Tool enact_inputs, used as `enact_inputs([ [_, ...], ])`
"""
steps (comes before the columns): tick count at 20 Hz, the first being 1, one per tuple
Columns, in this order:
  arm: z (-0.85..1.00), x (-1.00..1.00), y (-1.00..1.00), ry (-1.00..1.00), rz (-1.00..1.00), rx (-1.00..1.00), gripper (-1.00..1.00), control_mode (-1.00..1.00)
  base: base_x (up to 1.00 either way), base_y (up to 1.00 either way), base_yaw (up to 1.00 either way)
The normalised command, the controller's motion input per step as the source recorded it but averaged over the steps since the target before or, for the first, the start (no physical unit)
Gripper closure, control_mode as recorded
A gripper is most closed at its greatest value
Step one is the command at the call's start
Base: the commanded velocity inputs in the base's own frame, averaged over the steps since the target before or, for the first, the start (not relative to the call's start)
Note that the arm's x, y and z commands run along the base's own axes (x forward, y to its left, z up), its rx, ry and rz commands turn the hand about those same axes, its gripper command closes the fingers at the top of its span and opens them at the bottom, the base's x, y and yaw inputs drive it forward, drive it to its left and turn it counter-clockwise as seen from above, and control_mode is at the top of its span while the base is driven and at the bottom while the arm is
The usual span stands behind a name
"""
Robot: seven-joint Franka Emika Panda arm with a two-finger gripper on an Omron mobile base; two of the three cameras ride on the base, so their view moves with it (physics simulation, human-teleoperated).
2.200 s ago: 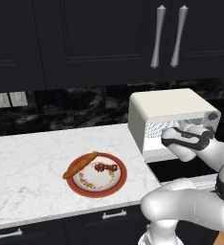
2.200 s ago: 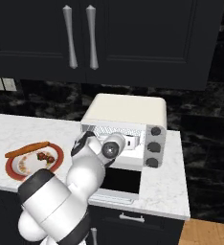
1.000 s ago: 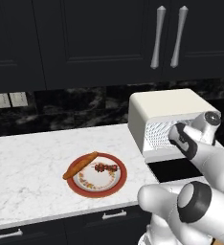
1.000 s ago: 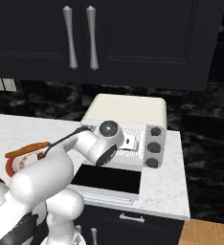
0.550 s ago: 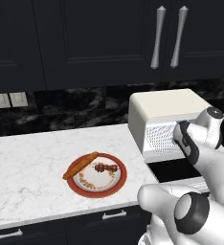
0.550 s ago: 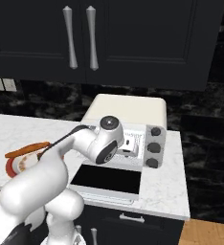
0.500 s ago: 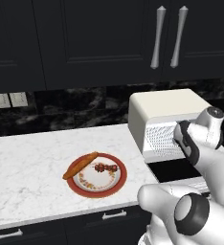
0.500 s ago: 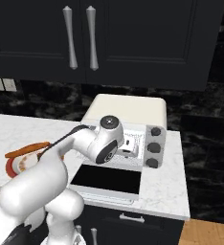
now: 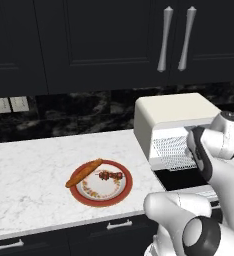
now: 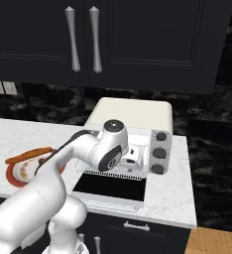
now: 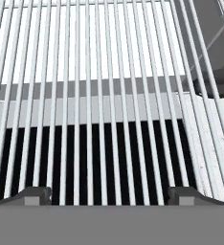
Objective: Pick up the kebab skewer and baguette bread, and place them inside the toaster oven. Close the toaster oven door and start by setting the timer.
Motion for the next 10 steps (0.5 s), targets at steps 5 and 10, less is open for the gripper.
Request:
enact_inputs([
  [5,-0.06,-0.2,0.0,0.0,0.0,0.0,-1.0,-1.0,0.0,0.0,0.0],
  [10,0.6,-0.1,0.41,0.02,-0.08,0.01,-1.0,-1.0,0.0,0.0,0.0],
])
